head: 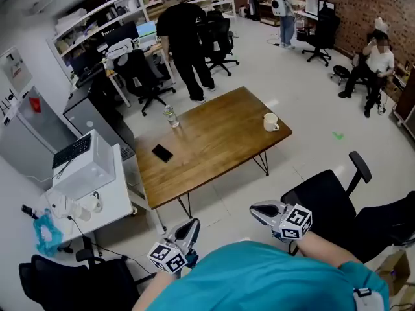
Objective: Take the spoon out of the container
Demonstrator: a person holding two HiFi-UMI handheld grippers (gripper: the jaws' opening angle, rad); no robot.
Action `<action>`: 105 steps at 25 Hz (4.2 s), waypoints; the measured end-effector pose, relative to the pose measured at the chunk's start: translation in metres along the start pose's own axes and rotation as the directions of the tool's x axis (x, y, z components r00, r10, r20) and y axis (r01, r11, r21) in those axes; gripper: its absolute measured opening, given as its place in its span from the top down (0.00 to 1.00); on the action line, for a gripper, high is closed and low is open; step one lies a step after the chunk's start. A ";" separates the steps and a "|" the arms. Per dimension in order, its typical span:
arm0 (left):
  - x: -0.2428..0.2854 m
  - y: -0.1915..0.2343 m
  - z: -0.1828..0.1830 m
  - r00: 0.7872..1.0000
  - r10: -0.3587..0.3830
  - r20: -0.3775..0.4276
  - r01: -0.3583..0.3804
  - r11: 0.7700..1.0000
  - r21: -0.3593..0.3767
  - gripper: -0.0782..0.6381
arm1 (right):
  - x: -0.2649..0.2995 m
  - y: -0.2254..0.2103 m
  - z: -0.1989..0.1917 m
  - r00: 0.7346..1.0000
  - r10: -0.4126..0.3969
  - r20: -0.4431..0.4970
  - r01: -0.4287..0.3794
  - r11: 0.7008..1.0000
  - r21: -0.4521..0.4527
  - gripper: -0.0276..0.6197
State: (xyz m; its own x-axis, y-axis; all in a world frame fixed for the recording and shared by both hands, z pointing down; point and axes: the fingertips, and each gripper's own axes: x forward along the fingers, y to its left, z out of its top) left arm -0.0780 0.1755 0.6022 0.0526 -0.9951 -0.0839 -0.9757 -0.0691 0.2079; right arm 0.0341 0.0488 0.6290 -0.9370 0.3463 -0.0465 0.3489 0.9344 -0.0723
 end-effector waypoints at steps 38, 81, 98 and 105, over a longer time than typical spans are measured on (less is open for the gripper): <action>0.564 0.270 -0.063 0.823 -0.341 -0.455 0.311 0.940 -0.143 0.89 | 0.017 -0.496 0.065 0.875 -0.485 0.014 0.483 0.874 0.054 0.95; 0.757 0.401 -0.202 0.464 -0.229 -0.856 -0.086 0.950 -0.301 0.81 | 0.036 -0.612 0.048 0.846 -0.518 -0.123 0.532 0.833 0.151 0.95; 0.734 0.387 -0.142 0.606 -0.209 -0.768 -0.077 0.945 -0.318 0.82 | 0.007 -0.590 0.054 0.852 -0.521 -0.049 0.523 0.844 0.120 0.95; 0.642 0.321 -0.090 0.744 -0.232 -0.627 -0.073 0.904 -0.420 0.82 | -0.027 -0.555 0.060 0.899 -0.436 0.035 0.431 0.897 0.099 0.95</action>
State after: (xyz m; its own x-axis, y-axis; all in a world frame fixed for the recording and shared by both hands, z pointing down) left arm -0.3386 -0.4920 0.7024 0.3984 -0.7686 0.5005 -0.7969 -0.0199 0.6038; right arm -0.1334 -0.4841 0.6109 -0.9941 -0.0988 -0.0450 -0.0890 0.9790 -0.1832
